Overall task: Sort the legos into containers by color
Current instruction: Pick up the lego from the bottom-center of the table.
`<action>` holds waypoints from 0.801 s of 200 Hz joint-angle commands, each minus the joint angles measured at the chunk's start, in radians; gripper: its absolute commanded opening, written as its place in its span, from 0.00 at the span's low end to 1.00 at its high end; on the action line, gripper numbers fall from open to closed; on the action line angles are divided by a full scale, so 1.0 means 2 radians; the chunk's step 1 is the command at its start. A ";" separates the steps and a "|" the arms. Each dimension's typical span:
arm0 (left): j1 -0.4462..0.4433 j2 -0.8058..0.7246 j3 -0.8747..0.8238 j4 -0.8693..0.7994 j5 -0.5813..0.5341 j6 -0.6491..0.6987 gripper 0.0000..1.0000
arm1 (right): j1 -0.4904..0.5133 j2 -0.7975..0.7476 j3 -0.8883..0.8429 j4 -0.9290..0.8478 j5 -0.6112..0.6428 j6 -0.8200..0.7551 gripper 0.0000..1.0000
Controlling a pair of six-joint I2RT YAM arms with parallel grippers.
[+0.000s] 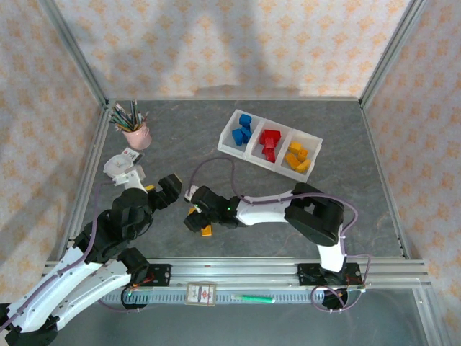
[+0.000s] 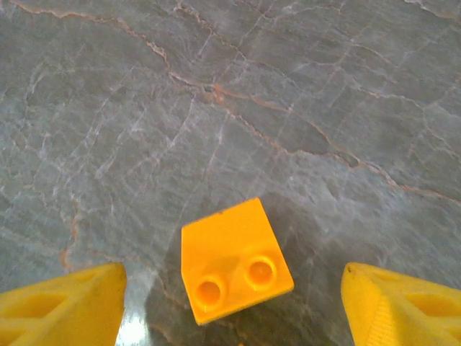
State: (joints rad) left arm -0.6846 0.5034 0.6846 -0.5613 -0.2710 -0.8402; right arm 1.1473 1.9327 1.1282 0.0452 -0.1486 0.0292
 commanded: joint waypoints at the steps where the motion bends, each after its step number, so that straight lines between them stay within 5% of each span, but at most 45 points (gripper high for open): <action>1: 0.004 0.000 -0.007 -0.011 -0.015 -0.003 0.99 | 0.001 0.019 0.026 -0.003 0.019 -0.015 0.74; 106: 0.005 0.004 -0.009 0.001 -0.013 0.002 0.99 | 0.001 0.038 0.050 -0.024 0.048 -0.016 0.38; 160: 0.005 0.021 0.005 0.017 0.002 0.015 0.99 | -0.014 -0.026 0.022 -0.034 0.062 0.034 0.33</action>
State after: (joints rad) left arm -0.6842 0.5240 0.6777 -0.5560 -0.2703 -0.8371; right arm 1.1419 1.9984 1.2049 0.0071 -0.0708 0.0303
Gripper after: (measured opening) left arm 0.992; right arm 0.342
